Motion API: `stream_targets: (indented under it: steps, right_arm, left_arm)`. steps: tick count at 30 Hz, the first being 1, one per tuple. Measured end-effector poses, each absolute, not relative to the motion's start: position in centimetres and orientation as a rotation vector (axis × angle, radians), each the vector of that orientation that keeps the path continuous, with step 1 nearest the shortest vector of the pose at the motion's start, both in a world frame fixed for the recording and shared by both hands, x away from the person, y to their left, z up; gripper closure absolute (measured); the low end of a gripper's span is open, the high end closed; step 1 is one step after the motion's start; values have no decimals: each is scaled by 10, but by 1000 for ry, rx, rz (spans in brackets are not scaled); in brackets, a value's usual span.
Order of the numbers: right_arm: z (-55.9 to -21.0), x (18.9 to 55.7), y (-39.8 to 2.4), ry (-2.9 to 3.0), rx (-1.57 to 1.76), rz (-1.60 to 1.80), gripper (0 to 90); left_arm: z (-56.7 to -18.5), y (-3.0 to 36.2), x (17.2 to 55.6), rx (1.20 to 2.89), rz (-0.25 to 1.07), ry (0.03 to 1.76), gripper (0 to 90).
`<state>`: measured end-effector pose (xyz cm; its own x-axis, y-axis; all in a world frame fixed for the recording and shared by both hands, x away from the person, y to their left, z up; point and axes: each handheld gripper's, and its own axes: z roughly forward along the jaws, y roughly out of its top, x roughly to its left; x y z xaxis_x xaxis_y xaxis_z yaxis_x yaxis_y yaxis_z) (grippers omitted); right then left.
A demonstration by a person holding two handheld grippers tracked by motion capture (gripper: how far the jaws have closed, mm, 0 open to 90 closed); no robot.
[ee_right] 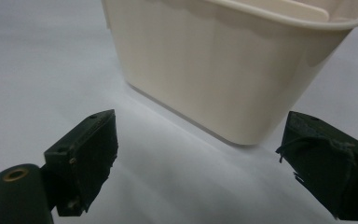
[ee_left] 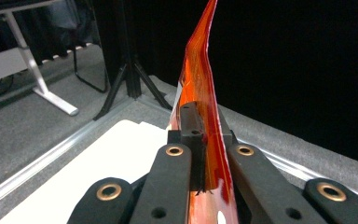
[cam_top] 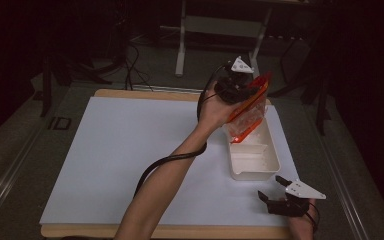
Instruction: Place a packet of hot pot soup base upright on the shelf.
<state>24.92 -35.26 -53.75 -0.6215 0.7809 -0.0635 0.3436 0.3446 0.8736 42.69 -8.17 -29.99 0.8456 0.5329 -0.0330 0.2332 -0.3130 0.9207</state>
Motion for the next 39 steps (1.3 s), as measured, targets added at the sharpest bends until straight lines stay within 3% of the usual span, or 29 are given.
stream_targets:
  steps: [39]
  right_arm:
    - [-537, 249, -353, 2136, 979, 1221, 107]
  left_arm:
    - [-312, -97, 450, 1961, 220, 668, 900]
